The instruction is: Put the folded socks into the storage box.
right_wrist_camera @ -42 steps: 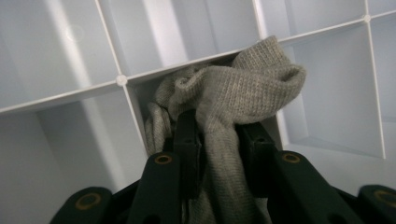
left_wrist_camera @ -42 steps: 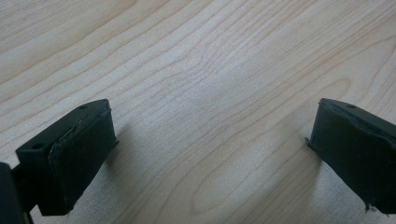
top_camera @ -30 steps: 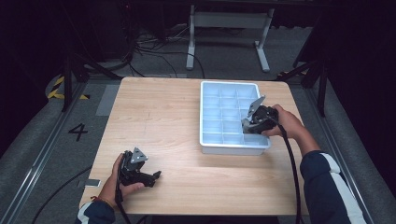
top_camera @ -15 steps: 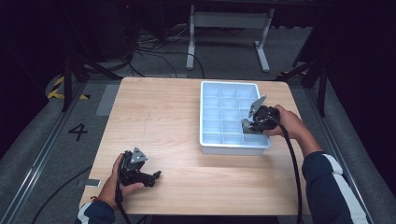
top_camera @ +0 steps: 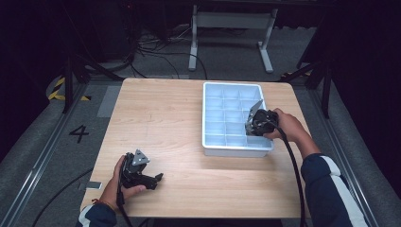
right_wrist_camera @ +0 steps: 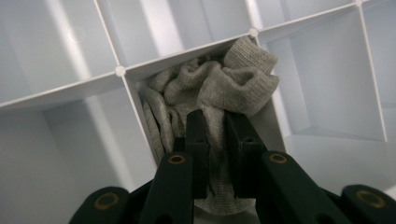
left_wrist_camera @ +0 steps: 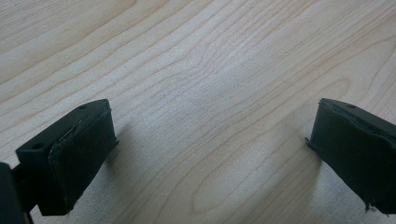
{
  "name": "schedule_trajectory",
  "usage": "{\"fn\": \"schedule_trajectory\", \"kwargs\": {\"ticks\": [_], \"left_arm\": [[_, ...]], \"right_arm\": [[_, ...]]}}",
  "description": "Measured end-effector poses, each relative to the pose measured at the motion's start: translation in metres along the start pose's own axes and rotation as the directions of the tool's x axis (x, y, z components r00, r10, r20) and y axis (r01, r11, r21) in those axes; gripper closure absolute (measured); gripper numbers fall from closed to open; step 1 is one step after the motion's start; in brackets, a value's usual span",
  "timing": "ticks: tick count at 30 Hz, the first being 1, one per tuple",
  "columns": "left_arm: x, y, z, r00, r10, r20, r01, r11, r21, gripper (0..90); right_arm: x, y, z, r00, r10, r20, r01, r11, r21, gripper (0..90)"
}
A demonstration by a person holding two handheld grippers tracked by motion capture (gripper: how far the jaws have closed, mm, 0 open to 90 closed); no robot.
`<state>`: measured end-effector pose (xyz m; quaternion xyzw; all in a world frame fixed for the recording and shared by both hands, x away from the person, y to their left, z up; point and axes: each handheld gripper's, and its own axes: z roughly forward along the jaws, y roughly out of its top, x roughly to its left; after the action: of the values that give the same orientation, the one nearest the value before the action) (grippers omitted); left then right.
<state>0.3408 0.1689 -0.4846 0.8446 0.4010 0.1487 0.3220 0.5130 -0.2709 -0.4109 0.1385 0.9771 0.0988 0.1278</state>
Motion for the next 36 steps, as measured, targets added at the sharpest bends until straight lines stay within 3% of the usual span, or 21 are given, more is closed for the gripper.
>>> {"fn": "schedule_trajectory", "kwargs": {"ticks": [17, 26, 36], "left_arm": [[0.000, 0.000, 0.000, 1.0000, 0.000, -0.001, 0.000, 1.0000, 0.001, 0.5], [0.000, 0.000, 0.000, 1.0000, 0.000, -0.001, 0.000, 1.0000, 0.001, 0.5], [0.000, 0.000, 0.000, 1.0000, 0.000, 0.000, 0.000, 1.0000, 0.003, 0.5]], "right_arm": [[0.000, 0.000, 0.004, 1.0000, 0.006, -0.004, -0.006, 1.000, 0.014, 80.6], [0.000, -0.005, 0.000, 0.9996, 0.028, -0.006, -0.028, 0.999, -0.035, 79.4], [0.002, -0.010, -0.017, 0.9993, 0.035, 0.012, -0.034, 0.994, -0.105, 75.9]]}}
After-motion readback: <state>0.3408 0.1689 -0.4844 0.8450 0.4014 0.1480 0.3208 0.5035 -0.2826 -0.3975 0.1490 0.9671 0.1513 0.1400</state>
